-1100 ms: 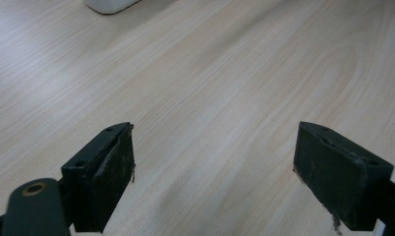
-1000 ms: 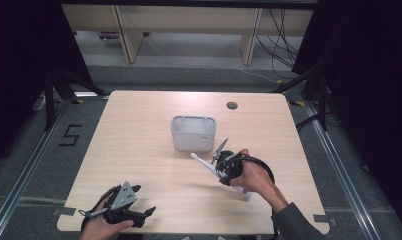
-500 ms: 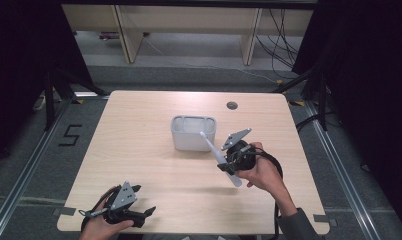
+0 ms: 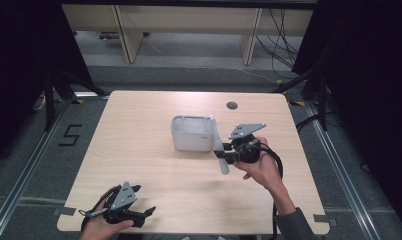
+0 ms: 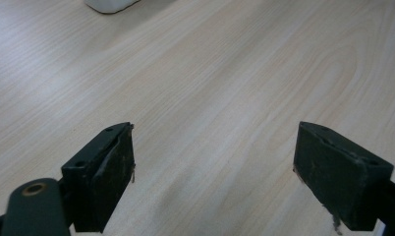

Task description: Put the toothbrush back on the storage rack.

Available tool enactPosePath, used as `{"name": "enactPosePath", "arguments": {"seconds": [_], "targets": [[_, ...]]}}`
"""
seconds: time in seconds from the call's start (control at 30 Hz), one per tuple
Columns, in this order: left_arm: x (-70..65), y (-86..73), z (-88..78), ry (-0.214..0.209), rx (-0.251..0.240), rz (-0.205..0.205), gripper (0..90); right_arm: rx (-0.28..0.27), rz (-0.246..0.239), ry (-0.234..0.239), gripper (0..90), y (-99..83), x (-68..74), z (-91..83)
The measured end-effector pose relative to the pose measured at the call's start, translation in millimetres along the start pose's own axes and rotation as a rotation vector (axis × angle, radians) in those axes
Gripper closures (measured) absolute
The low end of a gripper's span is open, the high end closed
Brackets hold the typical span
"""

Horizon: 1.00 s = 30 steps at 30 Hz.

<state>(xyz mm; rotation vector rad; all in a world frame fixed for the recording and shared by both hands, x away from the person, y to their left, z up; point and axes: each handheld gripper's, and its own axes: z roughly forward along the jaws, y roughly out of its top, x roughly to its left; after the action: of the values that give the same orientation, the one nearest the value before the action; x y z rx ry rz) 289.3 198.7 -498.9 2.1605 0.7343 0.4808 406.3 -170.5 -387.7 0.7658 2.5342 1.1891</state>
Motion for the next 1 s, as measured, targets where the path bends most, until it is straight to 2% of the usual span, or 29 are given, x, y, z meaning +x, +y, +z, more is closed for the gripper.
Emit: {"name": "enactPosePath", "arguments": {"seconds": [0.07,0.1,0.2,0.23,0.27,0.43,0.5,0.57,0.67,0.73,0.8,0.87,0.9,1.0], "targets": [[0.0,0.0,0.1,0.000,0.000,-0.001,15.1,-0.016,0.032,-0.008,66.7,0.7,-0.1,-1.5],[0.3,0.0,0.0,-0.005,0.001,0.004,15.1,-0.028,0.024,-0.001,66.7,1.5,-2.6,-1.2],[0.1,-0.1,-0.1,-0.001,-0.002,-0.003,15.1,-0.045,0.050,-0.014,66.8,3.8,-4.9,-2.3],[0.1,-0.1,0.0,-0.001,-0.002,-0.004,15.1,-0.059,0.044,-0.011,66.7,5.1,-7.6,-2.3],[0.2,-0.2,0.1,-0.001,-0.002,-0.003,15.1,-0.065,0.063,-0.012,66.7,5.6,-7.1,-2.8],[0.0,-0.1,0.1,-0.004,0.000,-0.001,15.1,-0.102,0.058,-0.030,66.8,12.9,-14.0,-5.2],[0.2,-0.1,0.0,-0.003,0.000,0.000,15.1,-0.118,0.084,-0.029,66.8,15.8,-16.0,-5.6],[0.1,-0.1,-0.1,-0.002,-0.001,-0.002,15.1,-0.135,0.073,-0.044,66.7,19.0,-20.1,-6.6],[0.1,-0.1,0.0,-0.002,0.000,-0.003,15.1,-0.136,0.099,-0.036,66.7,23.6,-23.0,-8.4],[0.1,-0.1,0.0,-0.002,-0.001,-0.003,15.1,-0.147,0.105,-0.043,66.8,26.7,-24.8,-8.9],[0.1,-0.1,-0.1,-0.003,-0.001,-0.003,15.1,-0.161,0.091,-0.059,66.8,29.7,-28.2,-9.5],[0.1,-0.2,-0.1,-0.002,-0.001,-0.004,15.1,-0.176,0.110,-0.055,66.8,33.6,-29.7,-9.9],[0.2,-0.2,-0.1,-0.002,-0.001,-0.003,15.2,-0.185,0.105,-0.071,66.8,35.4,-30.6,-10.4],[0.1,-0.1,-0.2,-0.003,-0.002,-0.003,15.1,-0.191,0.115,-0.073,66.8,41.0,-31.9,-11.6]]}}
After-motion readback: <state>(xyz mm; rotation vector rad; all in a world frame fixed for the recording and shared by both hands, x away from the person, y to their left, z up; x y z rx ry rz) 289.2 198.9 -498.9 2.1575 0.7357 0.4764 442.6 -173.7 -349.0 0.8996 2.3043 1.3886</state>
